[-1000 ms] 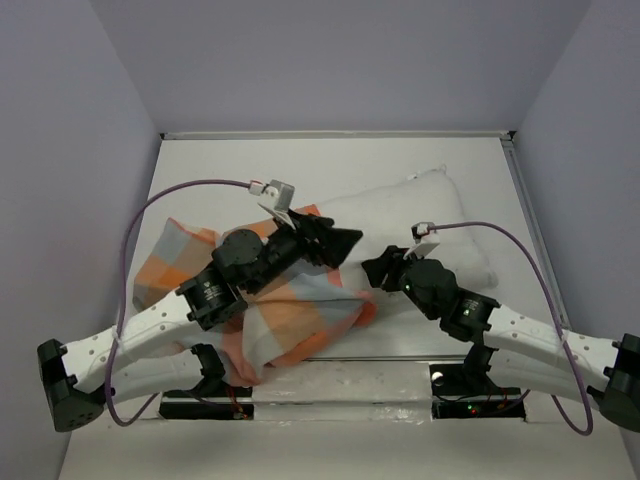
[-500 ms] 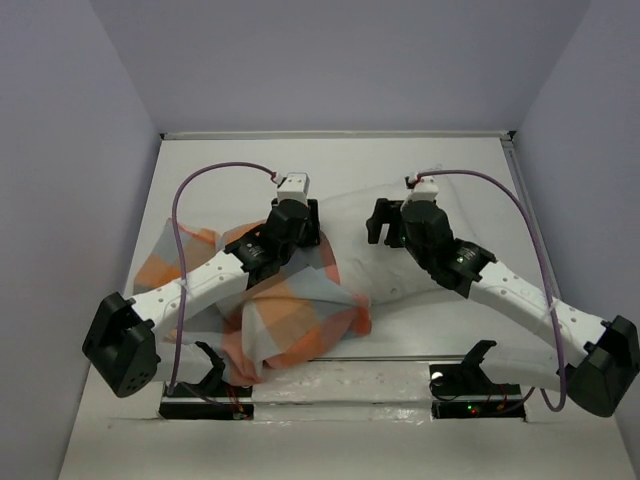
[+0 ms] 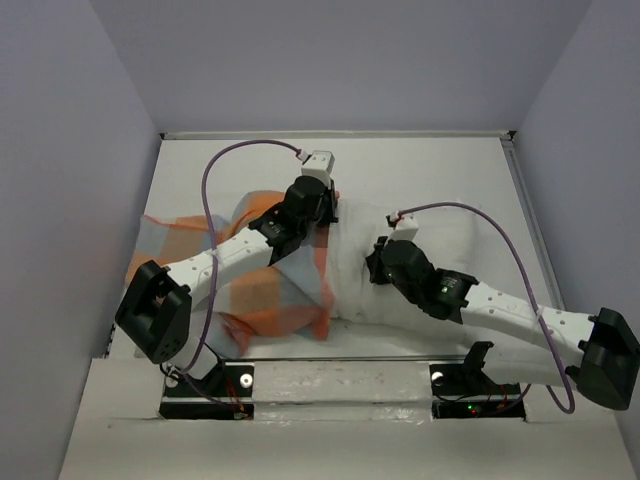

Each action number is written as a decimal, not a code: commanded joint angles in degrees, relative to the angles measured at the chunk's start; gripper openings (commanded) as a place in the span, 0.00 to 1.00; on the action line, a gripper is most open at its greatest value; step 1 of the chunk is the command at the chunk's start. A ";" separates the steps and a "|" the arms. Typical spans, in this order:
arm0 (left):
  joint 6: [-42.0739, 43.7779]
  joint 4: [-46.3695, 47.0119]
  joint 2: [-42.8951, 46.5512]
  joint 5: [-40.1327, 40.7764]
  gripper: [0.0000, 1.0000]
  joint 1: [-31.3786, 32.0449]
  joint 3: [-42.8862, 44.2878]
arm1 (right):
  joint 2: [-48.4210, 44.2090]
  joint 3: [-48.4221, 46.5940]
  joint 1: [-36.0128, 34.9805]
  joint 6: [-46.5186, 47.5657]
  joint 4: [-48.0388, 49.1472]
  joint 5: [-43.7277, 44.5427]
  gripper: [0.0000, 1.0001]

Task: Put the pillow into the pillowcase

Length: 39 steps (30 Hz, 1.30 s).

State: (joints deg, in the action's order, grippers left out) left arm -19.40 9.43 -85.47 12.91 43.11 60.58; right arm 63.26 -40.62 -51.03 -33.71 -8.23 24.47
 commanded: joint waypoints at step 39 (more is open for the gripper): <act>-11.09 16.67 14.10 -21.96 0.00 6.35 2.18 | 7.91 -13.07 14.11 10.51 30.90 -51.48 0.00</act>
State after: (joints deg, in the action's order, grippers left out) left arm -23.90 14.90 -78.70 -2.13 43.72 62.87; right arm 70.87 -48.69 -35.57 -21.39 6.76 -25.17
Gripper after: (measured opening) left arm 0.014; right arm 0.091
